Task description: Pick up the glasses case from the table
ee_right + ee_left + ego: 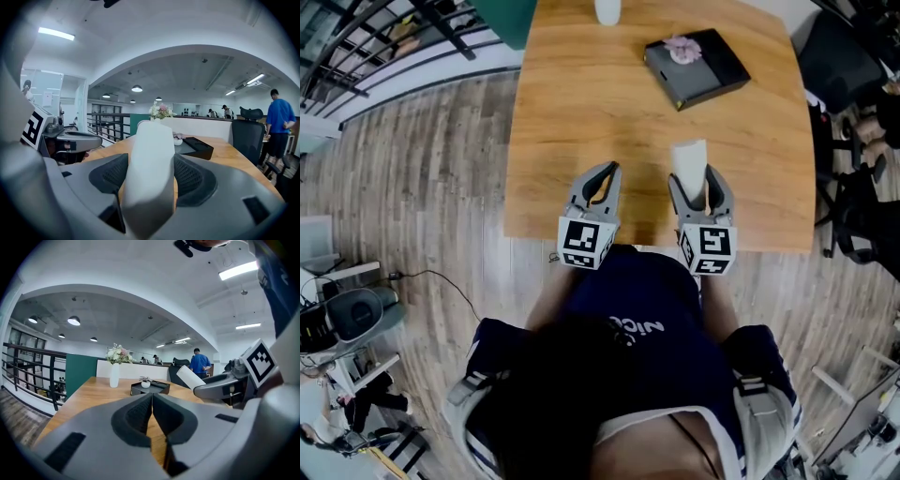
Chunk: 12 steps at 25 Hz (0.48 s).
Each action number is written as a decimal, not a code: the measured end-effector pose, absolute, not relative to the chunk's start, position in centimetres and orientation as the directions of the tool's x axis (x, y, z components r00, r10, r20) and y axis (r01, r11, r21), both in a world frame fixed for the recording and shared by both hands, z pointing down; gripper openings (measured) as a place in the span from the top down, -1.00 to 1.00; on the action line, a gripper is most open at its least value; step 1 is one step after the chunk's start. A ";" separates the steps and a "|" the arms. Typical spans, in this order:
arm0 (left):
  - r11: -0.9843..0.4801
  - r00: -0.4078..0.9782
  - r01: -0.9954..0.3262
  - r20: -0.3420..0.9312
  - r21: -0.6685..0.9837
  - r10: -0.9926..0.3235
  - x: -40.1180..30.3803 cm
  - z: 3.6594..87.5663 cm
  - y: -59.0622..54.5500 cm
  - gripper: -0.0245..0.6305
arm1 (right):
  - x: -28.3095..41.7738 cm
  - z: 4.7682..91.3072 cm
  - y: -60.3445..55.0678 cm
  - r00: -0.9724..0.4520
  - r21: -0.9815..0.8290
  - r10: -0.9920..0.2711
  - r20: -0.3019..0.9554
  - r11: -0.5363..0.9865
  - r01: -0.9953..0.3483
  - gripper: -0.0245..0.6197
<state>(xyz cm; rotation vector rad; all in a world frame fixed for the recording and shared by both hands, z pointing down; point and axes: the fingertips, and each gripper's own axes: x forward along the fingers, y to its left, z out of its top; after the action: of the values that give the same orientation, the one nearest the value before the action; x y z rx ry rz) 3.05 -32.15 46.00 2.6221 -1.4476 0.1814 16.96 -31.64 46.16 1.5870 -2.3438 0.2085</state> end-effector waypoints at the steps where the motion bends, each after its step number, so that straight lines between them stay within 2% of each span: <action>1: -0.535 0.538 -0.842 0.171 0.070 -0.825 3.1 46.0 -32.1 0.91 | 16.9 46.2 -31.6 -0.344 0.048 -0.880 0.327 0.379 -0.924 -0.06; 12: -0.575 0.579 -0.815 0.163 0.077 -0.799 3.7 45.6 -31.6 0.92 | 16.5 46.5 -31.7 -0.341 0.072 -0.883 0.322 0.383 -0.921 -0.05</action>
<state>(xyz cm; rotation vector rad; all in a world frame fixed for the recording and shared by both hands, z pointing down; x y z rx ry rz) 3.74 -31.60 45.55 2.6616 -1.3693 0.1656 16.49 -31.73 46.48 1.5813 -2.3387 0.1749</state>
